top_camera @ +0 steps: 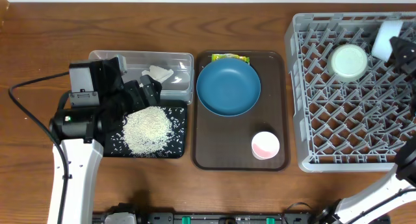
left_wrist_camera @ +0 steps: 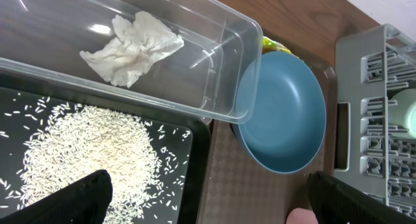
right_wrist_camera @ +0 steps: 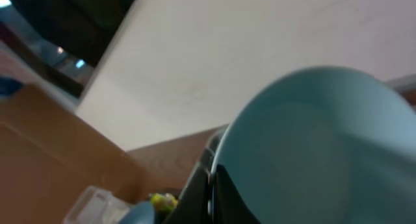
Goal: Sort waste into correct bins and load items into the dishwasher rack
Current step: 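Lower the pale blue bowl into the rack's right slots and release, then reach the right gripper left to the blue plate on the brown tray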
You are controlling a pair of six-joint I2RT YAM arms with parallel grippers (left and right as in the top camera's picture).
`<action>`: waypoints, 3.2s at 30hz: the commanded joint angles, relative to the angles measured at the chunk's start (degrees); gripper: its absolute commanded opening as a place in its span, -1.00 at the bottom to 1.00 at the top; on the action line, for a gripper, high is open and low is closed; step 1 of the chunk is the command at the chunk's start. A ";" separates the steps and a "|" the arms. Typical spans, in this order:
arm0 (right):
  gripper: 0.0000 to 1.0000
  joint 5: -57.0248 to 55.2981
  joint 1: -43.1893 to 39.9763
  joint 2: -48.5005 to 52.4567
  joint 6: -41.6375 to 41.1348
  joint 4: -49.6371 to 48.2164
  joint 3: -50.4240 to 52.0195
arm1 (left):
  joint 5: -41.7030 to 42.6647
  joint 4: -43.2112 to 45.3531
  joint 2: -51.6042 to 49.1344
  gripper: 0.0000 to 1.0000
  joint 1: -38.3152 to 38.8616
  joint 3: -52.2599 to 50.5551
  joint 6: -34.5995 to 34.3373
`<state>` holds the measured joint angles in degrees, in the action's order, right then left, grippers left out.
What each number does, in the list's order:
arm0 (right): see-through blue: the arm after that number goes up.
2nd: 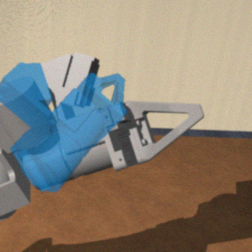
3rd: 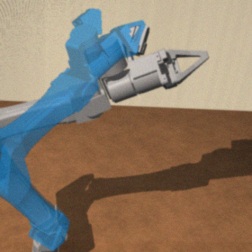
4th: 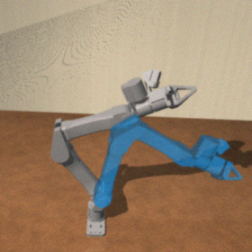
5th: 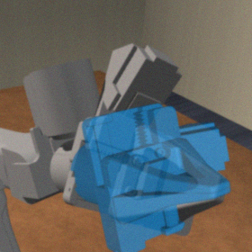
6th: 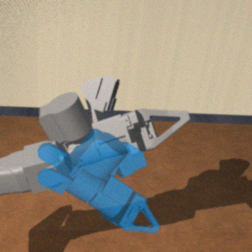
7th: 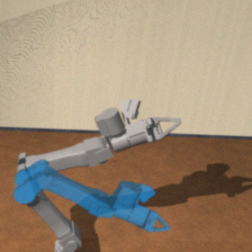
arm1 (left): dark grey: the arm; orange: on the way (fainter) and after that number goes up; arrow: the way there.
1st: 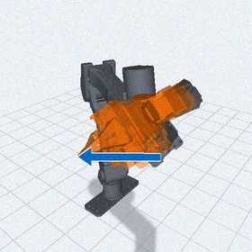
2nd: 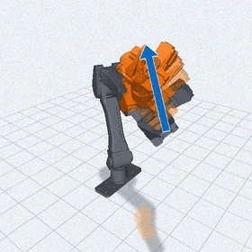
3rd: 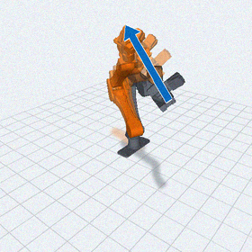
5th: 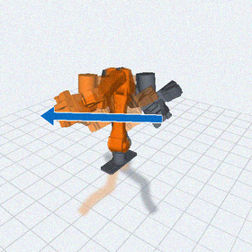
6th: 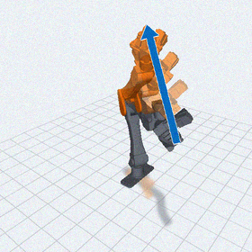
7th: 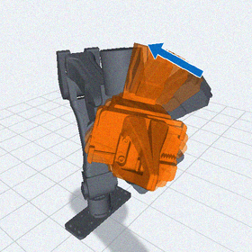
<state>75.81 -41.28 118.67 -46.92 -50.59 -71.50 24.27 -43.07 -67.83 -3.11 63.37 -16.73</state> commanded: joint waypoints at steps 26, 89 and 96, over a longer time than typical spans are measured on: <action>-0.98 -7.48 -0.72 0.17 -7.10 8.11 -0.26 | 0.57 0.04 -0.33 0.96 -0.04 0.61 0.11; -0.03 -6.88 7.15 -16.46 -6.34 11.43 -0.28 | 0.57 0.04 -0.33 0.96 -0.04 0.61 0.11; 0.00 -19.37 26.53 -21.18 13.46 28.83 -0.28 | 0.57 0.04 -0.33 0.96 -0.04 0.61 0.11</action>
<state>65.01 -21.12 98.70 -45.82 -26.46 -72.07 24.27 -43.05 -67.83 -3.11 63.37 -16.73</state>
